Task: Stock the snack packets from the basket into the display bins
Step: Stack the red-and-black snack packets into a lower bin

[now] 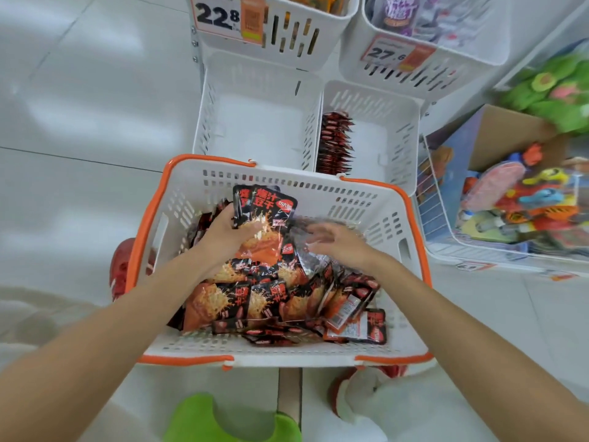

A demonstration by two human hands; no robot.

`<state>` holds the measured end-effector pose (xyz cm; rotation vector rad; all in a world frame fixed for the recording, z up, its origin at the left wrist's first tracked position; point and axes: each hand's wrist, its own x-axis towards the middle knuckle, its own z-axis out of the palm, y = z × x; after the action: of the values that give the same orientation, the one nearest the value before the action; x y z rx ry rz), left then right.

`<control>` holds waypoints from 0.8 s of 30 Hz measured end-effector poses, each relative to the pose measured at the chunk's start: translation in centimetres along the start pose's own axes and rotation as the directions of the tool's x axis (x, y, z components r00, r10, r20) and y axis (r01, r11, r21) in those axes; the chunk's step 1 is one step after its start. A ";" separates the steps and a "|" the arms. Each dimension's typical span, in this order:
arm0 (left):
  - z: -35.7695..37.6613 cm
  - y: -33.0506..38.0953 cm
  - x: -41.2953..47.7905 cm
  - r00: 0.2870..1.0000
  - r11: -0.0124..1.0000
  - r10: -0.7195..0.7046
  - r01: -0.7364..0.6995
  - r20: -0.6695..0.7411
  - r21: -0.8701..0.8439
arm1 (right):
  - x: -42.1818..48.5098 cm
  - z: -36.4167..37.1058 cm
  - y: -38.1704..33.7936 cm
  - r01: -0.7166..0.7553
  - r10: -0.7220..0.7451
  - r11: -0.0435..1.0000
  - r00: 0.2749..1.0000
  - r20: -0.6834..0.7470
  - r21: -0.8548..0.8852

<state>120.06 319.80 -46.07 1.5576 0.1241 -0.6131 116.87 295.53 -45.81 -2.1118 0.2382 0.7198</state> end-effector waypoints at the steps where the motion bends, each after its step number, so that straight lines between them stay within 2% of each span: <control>1: -0.2 0.0 0.0 1.000 1.000 -0.015 0.014 -0.006 -0.022 | 0.1 -0.1 2.0 -0.064 0.063 0.987 0.998 -0.012 -0.148; 2: -0.4 -0.2 0.2 0.999 0.999 -0.039 0.039 -0.001 -0.037 | 0.1 0.0 3.9 -0.120 0.120 0.960 0.993 -0.016 -0.255; 4: -0.5 -0.3 0.1 0.996 0.996 -0.084 0.084 0.013 -0.041 | 0.0 0.7 6.5 -0.174 0.195 0.915 0.980 0.023 -0.364; 7: -0.1 -0.6 -0.3 0.987 0.986 -0.154 0.156 0.033 -0.055 | 0.5 1.0 8.0 -0.154 0.174 0.917 0.985 0.020 -0.368; 9: 0.3 -0.9 -0.4 0.983 0.983 -0.180 0.181 0.038 -0.026 | 0.9 0.5 7.4 -0.090 0.093 0.955 0.996 0.000 -0.282; 11: 0.5 -0.8 -0.4 0.988 0.986 -0.156 0.155 0.016 0.062 | 0.8 -0.6 5.3 -0.003 0.002 0.998 1.000 -0.012 -0.064; 13: 0.8 -0.4 0.1 0.994 0.985 -0.105 0.105 -0.003 0.138 | 0.5 -2.0 2.2 0.102 -0.097 0.992 0.993 -0.070 0.071; 16: 1.9 0.3 1.2 0.998 0.979 -0.046 0.037 0.044 0.201 | 0.3 -3.7 -1.7 0.259 -0.241 0.958 0.960 -0.144 0.125; 19: 3.9 1.2 1.8 0.993 0.960 -0.040 0.007 0.111 0.280 | 0.1 -4.9 -3.7 0.331 -0.311 0.941 0.927 -0.212 0.067; 21: 5.1 2.3 2.4 0.994 0.967 0.004 -0.033 0.113 0.254 | -0.3 -6.4 -4.2 0.341 -0.319 0.938 0.915 -0.246 0.052; 22: 5.3 2.8 3.0 0.995 0.975 0.034 -0.054 0.095 0.215 | -0.4 -7.5 -4.1 0.341 -0.309 0.936 0.914 -0.263 0.086; 24: 5.7 3.7 3.9 0.997 0.995 -0.003 -0.005 0.073 0.104 | -0.5 -9.2 -4.2 0.358 -0.290 0.910 0.910 -0.298 0.207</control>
<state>123.32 312.90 -44.28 1.6336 0.0363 -0.6846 121.96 290.70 -38.50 -1.9253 0.1064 0.1965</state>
